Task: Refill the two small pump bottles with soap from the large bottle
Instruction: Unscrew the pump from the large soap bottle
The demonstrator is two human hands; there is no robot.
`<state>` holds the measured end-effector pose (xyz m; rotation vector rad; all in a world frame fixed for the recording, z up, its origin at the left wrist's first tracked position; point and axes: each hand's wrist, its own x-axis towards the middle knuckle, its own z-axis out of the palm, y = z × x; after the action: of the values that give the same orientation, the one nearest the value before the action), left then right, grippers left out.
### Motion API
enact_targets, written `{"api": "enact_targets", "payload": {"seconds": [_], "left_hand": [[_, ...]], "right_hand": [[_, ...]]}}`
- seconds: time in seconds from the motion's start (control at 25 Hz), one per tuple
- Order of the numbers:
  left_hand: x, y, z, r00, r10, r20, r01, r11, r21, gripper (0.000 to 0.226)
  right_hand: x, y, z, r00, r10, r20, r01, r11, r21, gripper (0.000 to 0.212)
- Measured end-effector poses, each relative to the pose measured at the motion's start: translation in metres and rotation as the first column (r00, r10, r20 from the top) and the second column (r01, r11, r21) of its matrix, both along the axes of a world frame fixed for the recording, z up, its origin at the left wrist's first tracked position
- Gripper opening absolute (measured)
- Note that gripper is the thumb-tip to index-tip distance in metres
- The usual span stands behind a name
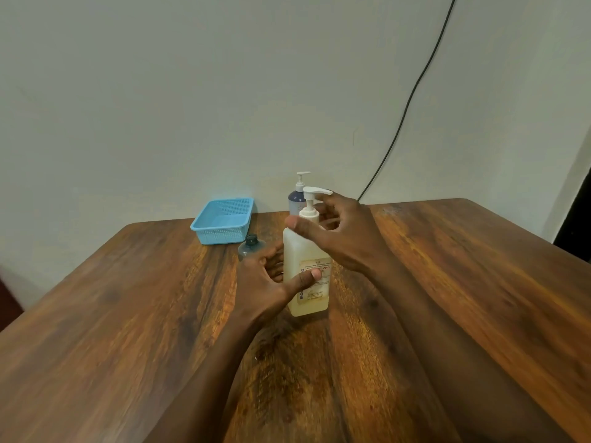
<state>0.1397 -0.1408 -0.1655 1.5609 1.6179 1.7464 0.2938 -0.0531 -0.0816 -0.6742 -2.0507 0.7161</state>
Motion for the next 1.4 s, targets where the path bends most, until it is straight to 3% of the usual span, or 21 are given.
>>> {"api": "enact_targets", "payload": {"seconds": [0.08,0.12,0.2,0.28,0.36,0.44,0.52,0.6,0.68,0.8,0.92,1.0,1.08,1.16,1.4], "left_hand": [[0.002,0.001,-0.002,0.999,0.000,-0.032,0.000,1.000,0.000,0.073],[0.003,0.001,-0.002,0.999,0.000,-0.041,0.000,1.000,0.000,0.074],[0.003,0.000,-0.002,0.999,0.003,-0.040,-0.003,1.000,0.004,0.079],[0.001,-0.001,-0.001,0.999,0.016,-0.041,-0.015,1.000,0.006,0.077],[0.001,-0.002,-0.001,0.999,0.020,-0.046,-0.020,1.000,0.008,0.074],[0.002,-0.002,-0.001,0.999,0.025,-0.042,-0.025,1.000,0.006,0.074],[0.004,-0.001,-0.003,0.999,0.018,-0.039,-0.018,1.000,0.006,0.073],[0.004,-0.002,-0.003,0.999,0.021,-0.050,-0.021,1.000,-0.003,0.075],[0.003,-0.003,-0.002,0.998,0.029,-0.057,-0.030,0.999,-0.012,0.077],[0.001,-0.005,0.000,0.999,0.034,-0.014,-0.034,0.999,-0.006,0.080],[-0.002,-0.005,-0.002,0.999,0.049,-0.014,-0.049,0.999,-0.009,0.080],[-0.004,-0.005,-0.006,0.998,0.055,-0.030,-0.056,0.998,-0.025,0.083],[-0.005,-0.004,-0.009,0.996,0.066,-0.052,-0.068,0.997,-0.045,0.089],[-0.006,-0.004,-0.010,0.996,0.059,-0.061,-0.062,0.997,-0.054,0.089],[-0.009,-0.004,-0.012,0.996,0.071,-0.055,-0.075,0.995,-0.072,0.092]], "right_hand": [[-0.002,-0.005,-0.002,0.979,-0.198,-0.046,0.202,0.966,0.160,0.046],[-0.002,-0.006,-0.003,0.977,-0.202,-0.075,0.210,0.968,0.138,0.042],[0.001,-0.002,0.000,0.990,-0.039,-0.135,0.031,0.998,-0.062,0.051],[0.006,0.001,0.002,0.968,0.179,-0.175,-0.220,0.943,-0.251,0.069],[0.005,-0.001,0.003,0.965,0.243,-0.099,-0.261,0.930,-0.259,0.072],[0.000,-0.003,0.001,0.997,0.077,-0.006,-0.077,0.994,-0.076,0.064],[-0.003,-0.007,-0.002,0.982,-0.187,-0.037,0.190,0.973,0.128,0.054],[-0.006,-0.007,-0.003,0.969,-0.232,-0.084,0.242,0.961,0.133,0.045],[-0.005,-0.006,-0.003,0.990,-0.066,-0.126,0.064,0.998,-0.022,0.049],[-0.004,-0.006,-0.001,0.958,0.221,-0.182,-0.257,0.944,-0.205,0.077],[-0.007,-0.007,0.000,0.996,0.091,0.003,-0.091,0.994,-0.054,0.089],[-0.007,-0.009,-0.001,0.995,-0.094,0.019,0.092,0.992,0.081,0.075],[-0.007,-0.011,-0.001,0.990,-0.134,-0.044,0.139,0.984,0.113,0.054],[-0.006,-0.010,0.001,0.988,-0.084,-0.129,0.093,0.993,0.070,0.047],[-0.001,-0.008,0.011,0.899,0.006,-0.438,-0.054,0.994,-0.095,0.074]]}}
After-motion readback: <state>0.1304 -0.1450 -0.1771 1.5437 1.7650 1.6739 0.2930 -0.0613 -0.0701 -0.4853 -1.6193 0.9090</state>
